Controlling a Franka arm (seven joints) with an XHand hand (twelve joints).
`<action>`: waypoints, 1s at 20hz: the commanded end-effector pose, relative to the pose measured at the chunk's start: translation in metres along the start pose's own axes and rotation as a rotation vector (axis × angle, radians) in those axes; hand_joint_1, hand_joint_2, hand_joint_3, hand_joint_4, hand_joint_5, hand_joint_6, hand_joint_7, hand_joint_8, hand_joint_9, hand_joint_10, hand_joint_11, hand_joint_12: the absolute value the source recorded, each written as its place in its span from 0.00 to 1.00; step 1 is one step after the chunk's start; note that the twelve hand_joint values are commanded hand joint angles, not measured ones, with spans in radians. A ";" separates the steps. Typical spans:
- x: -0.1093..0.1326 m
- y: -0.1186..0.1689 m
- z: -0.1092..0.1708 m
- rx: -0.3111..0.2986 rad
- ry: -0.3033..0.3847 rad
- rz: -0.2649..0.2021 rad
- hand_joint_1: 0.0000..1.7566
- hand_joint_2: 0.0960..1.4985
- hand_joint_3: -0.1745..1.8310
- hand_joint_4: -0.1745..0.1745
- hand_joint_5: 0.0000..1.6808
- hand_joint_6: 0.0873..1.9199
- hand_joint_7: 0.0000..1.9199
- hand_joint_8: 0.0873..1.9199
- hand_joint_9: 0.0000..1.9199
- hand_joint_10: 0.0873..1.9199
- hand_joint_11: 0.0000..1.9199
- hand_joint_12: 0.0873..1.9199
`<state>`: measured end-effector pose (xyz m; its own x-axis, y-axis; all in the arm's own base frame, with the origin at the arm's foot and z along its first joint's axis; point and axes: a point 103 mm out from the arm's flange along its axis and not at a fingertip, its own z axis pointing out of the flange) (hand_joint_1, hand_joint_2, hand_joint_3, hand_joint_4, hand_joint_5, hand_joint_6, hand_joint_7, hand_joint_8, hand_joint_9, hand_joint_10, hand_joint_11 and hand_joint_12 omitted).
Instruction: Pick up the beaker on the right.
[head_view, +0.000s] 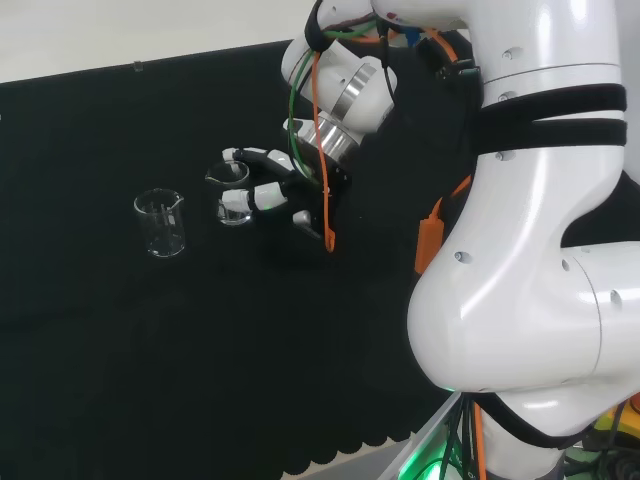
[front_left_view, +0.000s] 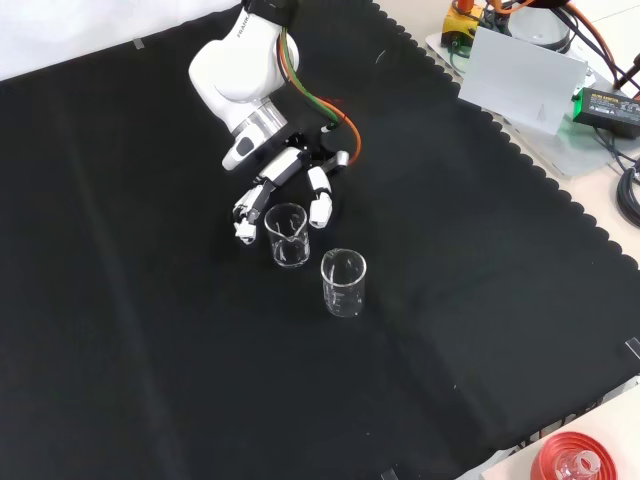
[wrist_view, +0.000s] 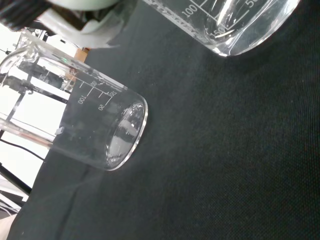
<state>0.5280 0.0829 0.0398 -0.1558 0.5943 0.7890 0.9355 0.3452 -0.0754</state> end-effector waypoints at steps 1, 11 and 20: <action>0.000 0.003 0.006 0.010 -0.012 0.001 0.51 0.33 0.36 0.42 0.18 0.00 0.13 0.25 0.15 0.29 0.00 0.56; 0.000 0.008 0.012 -0.004 -0.018 -0.004 0.51 0.34 0.36 0.44 0.19 0.00 0.14 0.24 0.15 0.29 0.00 0.56; -0.003 0.005 0.006 -0.020 0.002 0.007 0.51 0.34 0.37 0.44 0.23 0.00 0.18 0.24 0.18 0.29 0.00 0.60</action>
<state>0.5325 0.0895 0.0324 -0.1553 0.5952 0.7884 0.9407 0.3328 -0.0659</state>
